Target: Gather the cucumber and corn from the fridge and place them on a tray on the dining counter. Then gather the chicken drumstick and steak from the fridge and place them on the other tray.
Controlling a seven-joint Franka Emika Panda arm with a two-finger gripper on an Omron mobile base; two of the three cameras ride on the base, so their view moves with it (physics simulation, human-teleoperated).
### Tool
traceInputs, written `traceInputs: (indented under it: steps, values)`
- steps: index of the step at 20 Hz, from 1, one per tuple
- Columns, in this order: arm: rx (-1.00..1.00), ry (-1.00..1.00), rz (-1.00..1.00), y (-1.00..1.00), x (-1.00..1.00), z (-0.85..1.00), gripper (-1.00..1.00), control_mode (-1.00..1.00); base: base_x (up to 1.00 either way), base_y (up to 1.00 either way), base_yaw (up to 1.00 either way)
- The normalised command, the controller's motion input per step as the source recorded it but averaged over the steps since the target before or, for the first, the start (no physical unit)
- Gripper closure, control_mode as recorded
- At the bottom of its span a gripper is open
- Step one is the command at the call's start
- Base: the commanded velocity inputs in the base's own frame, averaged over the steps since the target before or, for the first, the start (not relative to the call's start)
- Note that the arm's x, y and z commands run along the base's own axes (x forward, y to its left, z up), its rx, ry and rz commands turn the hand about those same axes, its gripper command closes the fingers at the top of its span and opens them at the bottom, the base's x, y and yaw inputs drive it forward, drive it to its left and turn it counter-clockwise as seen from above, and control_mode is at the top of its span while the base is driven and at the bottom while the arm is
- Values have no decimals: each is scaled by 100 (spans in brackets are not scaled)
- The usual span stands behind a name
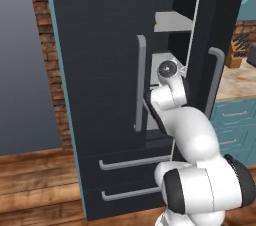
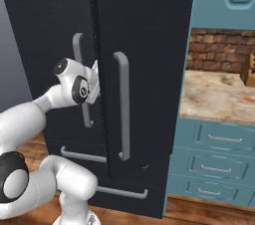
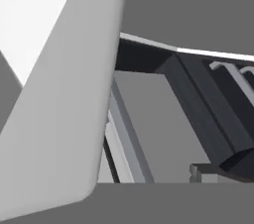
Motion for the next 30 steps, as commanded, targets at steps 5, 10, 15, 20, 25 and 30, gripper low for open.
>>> traceInputs:
  steps: [5, 10, 15, 20, 25, 30]
  values:
    - [6, -4, -4, -46, -62, 5, -100, -100, 0, 0, 0]
    - [1, -5, -12, -92, -74, 13, -100, -100, 0, 0, 0]
    - [0, 0, -17, -100, -51, 7, -100, -100, 0, 0, 0]
    - [0, 0, -15, -66, -20, 6, -100, -100, 0, 0, 0]
    - [0, 0, -12, -55, -8, 4, -100, -100, 0, 0, 0]
    - [0, 1, -14, -45, -8, 4, -100, -100, 0, 0, 0]
